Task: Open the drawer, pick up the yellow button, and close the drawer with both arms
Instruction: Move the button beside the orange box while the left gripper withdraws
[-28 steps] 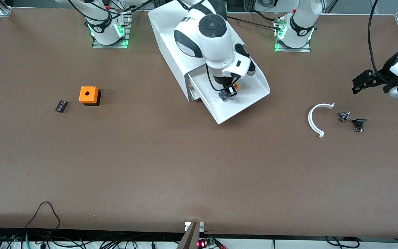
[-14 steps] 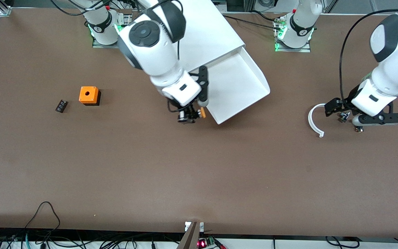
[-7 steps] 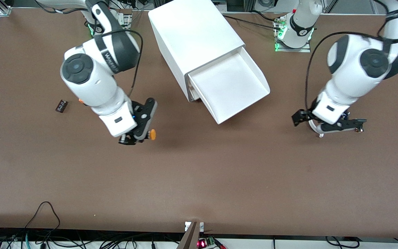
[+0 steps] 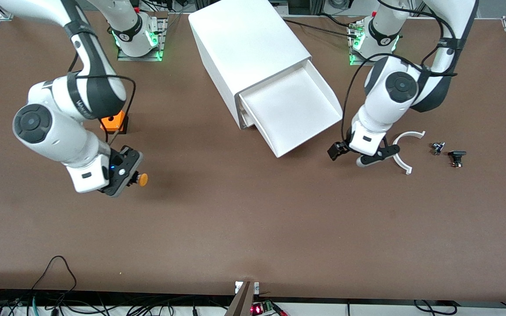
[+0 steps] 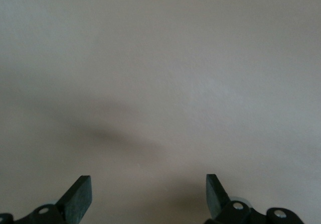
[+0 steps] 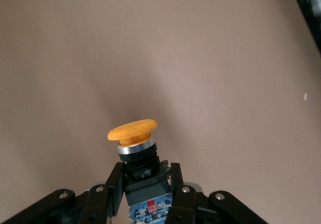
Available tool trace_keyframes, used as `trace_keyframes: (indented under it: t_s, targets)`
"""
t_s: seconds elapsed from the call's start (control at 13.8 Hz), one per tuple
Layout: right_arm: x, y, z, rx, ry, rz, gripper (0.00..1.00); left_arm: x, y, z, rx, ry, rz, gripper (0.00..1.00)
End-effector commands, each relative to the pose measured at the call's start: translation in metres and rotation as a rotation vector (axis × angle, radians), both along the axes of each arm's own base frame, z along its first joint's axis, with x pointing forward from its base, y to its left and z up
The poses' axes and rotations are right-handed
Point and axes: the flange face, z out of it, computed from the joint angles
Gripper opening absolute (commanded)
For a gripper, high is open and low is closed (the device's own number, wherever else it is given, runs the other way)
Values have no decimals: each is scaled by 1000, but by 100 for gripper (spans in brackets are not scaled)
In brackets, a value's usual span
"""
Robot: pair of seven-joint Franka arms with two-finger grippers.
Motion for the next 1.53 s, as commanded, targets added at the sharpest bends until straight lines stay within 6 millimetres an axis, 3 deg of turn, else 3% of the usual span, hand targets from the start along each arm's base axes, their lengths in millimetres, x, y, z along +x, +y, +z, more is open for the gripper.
trace_keyframes:
  t_s: [0.0, 0.22, 0.51, 0.73, 0.8, 1.02, 1.16, 1.31, 1.45]
  targets:
    - [-6, -36, -10, 11, 27, -73, 19, -21, -35, 3, -34, 21, 103, 100]
    - [-10, -58, -25, -1, 52, -96, 19, -50, -75, 2, -50, 58, 207, 100]
    - [-35, -98, -83, -2, 70, -143, 18, -93, -113, 0, -43, 93, 232, 100]
    - [-42, -149, -112, 13, 34, -243, 18, -132, -145, 3, -32, 106, 168, 100]
    - [-44, -157, -122, 18, 42, -260, 18, -142, -156, 5, -34, 105, 140, 100]
    - [-48, -160, -132, 18, 62, -268, 18, -174, -179, 5, -25, 111, 61, 100]
    - [-60, -162, -150, 13, 99, -262, 20, -190, -187, 0, -16, 121, 29, 100]
    - [-65, -168, -157, 12, 114, -262, 23, -193, -189, 0, -16, 121, 19, 100]
    - [-69, -169, -162, 11, 127, -263, 33, -186, -185, 2, -20, 115, 32, 100]
